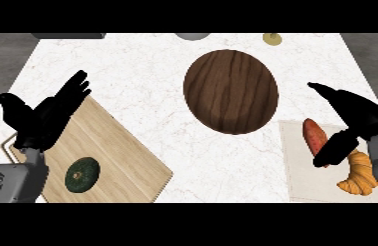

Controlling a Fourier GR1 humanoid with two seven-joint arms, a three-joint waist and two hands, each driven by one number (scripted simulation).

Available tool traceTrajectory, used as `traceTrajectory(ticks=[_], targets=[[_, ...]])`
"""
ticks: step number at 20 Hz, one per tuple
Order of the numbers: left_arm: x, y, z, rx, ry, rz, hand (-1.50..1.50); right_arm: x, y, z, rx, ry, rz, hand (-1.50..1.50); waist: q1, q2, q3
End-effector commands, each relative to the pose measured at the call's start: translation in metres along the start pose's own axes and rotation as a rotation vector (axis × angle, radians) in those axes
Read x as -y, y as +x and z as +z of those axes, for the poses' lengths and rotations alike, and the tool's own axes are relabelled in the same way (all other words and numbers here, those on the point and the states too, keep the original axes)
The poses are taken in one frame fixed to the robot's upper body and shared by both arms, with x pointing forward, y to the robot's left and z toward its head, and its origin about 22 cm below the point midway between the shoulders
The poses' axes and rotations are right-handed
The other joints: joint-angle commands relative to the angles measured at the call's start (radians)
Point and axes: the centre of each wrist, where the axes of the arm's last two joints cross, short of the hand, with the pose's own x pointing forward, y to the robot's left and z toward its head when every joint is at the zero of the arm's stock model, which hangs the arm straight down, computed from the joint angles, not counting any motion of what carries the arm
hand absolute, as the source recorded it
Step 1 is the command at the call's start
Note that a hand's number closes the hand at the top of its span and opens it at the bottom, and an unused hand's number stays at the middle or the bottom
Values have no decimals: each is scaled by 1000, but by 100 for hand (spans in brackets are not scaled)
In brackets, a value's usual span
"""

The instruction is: Pick the sweet potato from the placemat and place it in the bowl

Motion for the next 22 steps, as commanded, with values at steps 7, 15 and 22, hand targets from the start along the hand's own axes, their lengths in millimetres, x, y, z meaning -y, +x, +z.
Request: traceTrajectory(ticks=[7, 15, 22], targets=[[10, 5, -10, 11, -4, -1, 0, -12, -15, -28, -77, 32, 45, -150, 0, 1, 0], [11, -4, -3, -10, 3, 8, 0, -27, -37, -35, -93, 35, 40, -150, -1, 0, 0], [-3, 7, 1, 6, 3, 11, 0, -24, -3, -44, -121, 67, 32, -150, 0, 0, 0]])
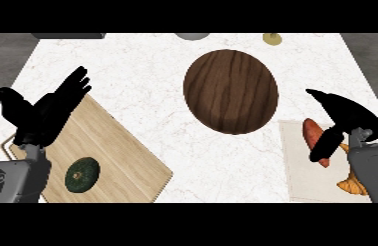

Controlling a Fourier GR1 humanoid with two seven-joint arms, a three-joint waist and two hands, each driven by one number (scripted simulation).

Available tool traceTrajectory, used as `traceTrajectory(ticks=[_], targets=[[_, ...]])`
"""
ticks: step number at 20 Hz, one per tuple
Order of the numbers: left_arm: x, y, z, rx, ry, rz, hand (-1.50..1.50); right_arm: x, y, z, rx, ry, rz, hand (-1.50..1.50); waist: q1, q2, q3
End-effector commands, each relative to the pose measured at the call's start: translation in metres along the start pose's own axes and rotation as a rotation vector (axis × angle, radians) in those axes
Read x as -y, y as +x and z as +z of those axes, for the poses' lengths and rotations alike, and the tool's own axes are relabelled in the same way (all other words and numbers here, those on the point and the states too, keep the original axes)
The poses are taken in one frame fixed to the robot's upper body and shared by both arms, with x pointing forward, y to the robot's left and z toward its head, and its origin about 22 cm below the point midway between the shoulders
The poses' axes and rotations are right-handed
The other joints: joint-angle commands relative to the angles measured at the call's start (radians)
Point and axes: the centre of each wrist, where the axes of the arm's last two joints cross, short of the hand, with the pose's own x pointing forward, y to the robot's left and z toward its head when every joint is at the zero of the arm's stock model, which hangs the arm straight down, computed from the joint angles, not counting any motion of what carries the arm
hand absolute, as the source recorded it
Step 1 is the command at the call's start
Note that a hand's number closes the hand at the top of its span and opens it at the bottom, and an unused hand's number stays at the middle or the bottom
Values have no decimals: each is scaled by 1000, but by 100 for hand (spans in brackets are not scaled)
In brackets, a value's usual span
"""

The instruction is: Pick the sweet potato from the placemat and place it in the bowl

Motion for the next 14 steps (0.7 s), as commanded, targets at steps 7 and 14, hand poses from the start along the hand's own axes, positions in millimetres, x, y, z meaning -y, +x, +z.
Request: traceTrajectory(ticks=[7, 14], targets=[[-1, 5, 0, 0, 5, -11, 0, -29, -7, -34, -32, 41, 17, -150, 2, 0, 0], [7, -6, -8, 2, 11, -4, 0, -36, -24, -55, -79, 63, 23, -150, 1, 1, 0]])
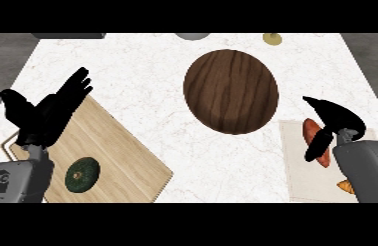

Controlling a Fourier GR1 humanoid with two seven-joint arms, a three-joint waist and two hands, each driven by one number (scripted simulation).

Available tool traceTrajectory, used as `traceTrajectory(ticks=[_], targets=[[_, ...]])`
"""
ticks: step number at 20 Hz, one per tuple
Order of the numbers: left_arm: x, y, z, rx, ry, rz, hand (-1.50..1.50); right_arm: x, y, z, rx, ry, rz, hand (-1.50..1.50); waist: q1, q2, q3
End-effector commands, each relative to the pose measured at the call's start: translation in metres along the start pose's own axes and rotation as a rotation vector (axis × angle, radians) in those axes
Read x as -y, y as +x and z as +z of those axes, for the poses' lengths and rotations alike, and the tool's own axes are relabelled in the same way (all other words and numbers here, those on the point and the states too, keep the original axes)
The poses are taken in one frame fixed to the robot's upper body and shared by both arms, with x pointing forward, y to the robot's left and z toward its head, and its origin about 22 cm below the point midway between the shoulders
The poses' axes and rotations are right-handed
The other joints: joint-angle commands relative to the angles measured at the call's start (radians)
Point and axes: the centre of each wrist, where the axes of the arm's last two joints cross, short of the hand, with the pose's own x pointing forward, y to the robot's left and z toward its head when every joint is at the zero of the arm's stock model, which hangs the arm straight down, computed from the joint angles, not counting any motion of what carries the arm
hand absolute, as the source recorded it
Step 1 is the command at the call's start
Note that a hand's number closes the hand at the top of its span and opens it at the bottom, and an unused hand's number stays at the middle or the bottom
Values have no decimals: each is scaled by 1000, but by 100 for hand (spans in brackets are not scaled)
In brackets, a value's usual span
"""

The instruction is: Pick the sweet potato from the placemat and place it in the bowl

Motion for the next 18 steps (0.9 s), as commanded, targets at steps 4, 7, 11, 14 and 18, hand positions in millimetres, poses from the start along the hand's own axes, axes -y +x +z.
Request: traceTrajectory(ticks=[4, 7, 11, 14, 18], targets=[[5, -5, 15, -5, 3, -5, 0, -1, 7, -14, -33, 28, -11, -150, 2, -1, 0], [12, -8, -4, -1, -3, 5, 0, -35, -17, -20, -29, 25, -1, -150, -3, 0, 0], [-11, -8, 7, -4, -16, 1, 0, -10, -22, -38, -28, 21, -11, -150, 1, 0, 0], [0, -17, 5, 6, -4, -6, 0, -38, -20, -42, -20, 35, -20, -150, 0, 0, 0], [3, 1, 5, 7, 6, -6, 0, -33, -23, -35, 51, -25, 7, 150, -2, -1, 0]])
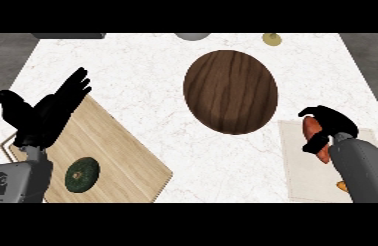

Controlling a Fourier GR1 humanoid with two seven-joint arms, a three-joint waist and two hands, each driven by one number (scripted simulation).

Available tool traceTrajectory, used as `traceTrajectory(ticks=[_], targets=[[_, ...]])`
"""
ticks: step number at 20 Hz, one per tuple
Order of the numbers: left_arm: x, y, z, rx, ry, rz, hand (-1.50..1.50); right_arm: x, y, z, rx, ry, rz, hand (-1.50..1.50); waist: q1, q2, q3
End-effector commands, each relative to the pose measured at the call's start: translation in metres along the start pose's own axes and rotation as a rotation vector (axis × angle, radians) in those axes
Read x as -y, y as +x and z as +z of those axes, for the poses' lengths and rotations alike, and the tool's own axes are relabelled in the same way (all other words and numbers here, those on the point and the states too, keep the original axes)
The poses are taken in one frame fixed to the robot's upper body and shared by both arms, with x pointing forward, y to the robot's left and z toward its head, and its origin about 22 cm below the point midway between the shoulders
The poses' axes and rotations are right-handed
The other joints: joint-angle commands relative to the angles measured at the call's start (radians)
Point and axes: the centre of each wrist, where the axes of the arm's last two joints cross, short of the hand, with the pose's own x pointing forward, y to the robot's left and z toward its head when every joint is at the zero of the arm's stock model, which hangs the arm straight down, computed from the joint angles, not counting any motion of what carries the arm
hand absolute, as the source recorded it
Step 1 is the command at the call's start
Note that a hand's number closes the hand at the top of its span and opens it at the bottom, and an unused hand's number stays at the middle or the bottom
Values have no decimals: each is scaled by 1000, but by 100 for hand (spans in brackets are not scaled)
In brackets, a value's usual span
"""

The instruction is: Pick the sweet potato from the placemat and place it in the bowl

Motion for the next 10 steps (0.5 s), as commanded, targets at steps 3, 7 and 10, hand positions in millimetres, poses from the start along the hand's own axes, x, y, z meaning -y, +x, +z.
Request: traceTrajectory(ticks=[3, 7, 10], targets=[[-3, -5, -10, -10, 4, -8, 0, -3, -3, -5, 51, -65, -2, 150, -1, 3, 4], [16, 11, 2, -11, 9, -4, 0, -7, -8, -14, 63, -80, 9, 150, 4, 3, 5], [15, -6, 2, -9, 5, 12, 0, 2, -2, -9, 91, -89, 31, 150, 0, 3, 4]])
